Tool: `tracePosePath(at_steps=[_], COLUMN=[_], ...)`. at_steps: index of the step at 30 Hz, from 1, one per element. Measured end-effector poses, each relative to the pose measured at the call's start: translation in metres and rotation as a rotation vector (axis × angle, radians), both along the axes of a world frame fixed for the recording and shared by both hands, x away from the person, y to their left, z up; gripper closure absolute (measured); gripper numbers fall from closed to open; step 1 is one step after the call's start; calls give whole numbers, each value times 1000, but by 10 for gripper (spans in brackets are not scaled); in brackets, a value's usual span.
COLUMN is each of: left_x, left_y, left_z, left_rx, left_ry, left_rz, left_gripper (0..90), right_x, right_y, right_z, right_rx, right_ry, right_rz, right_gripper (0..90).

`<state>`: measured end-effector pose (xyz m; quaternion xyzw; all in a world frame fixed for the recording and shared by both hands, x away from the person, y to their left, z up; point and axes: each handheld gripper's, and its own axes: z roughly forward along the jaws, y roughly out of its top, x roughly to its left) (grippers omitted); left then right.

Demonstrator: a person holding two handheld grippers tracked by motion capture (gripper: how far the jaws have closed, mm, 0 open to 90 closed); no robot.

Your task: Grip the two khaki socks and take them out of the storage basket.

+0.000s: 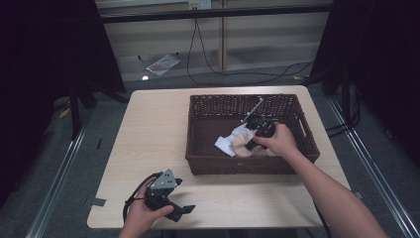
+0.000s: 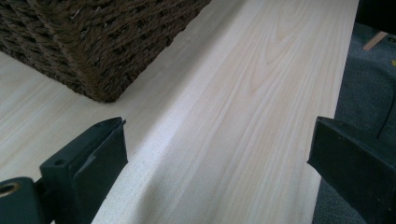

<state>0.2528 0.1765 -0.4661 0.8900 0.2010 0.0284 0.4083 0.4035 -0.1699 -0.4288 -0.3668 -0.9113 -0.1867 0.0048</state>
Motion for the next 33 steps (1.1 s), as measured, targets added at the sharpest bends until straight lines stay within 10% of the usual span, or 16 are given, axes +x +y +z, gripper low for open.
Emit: tracePosePath(at_steps=[33], left_x=[0], left_y=[-2], left_z=[-1], left_rx=[3], left_ry=[5], left_rz=[-5], left_gripper=[38], right_x=[-19], right_y=[-44], right_z=[99], right_rx=[95], right_ry=[-9], right_rz=[18], right_gripper=[853])
